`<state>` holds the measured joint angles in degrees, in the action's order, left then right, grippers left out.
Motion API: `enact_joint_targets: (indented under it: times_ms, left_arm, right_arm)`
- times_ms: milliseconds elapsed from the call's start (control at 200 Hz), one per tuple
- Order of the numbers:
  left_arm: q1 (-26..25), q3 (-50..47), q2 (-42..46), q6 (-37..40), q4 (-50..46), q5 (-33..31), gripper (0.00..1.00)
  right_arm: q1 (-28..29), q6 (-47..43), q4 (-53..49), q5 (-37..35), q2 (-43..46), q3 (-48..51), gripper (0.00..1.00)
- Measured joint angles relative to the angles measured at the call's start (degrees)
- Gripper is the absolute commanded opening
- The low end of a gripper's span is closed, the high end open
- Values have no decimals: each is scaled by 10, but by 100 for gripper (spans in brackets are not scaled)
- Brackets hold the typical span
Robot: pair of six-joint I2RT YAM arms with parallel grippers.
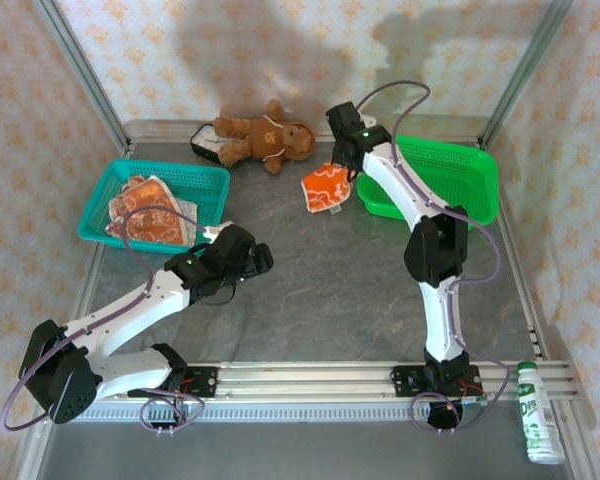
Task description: Fold and stack the towels
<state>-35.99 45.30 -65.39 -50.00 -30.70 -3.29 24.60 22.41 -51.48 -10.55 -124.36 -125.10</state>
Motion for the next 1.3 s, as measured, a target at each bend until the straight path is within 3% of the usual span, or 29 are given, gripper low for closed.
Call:
enact_joint_targets:
  times_ms: [160, 415, 846, 1301]
  left_arm:
    - [0, 0, -3, 0, 0, -2, 100]
    - [0, 16, -39, 1, 0, -2, 100]
    - [0, 16, -46, 2, 0, -2, 100]
    - [0, 28, -56, 6, -1, -2, 100]
  right_arm:
    - [-30, 28, -28, 0, -35, -72, 0]
    - [-75, 65, -52, 11, -36, -77, 0]
    - [-131, 54, -38, 40, 28, 52, 0]
    - [-170, 6, -19, 50, 20, 120, 0]
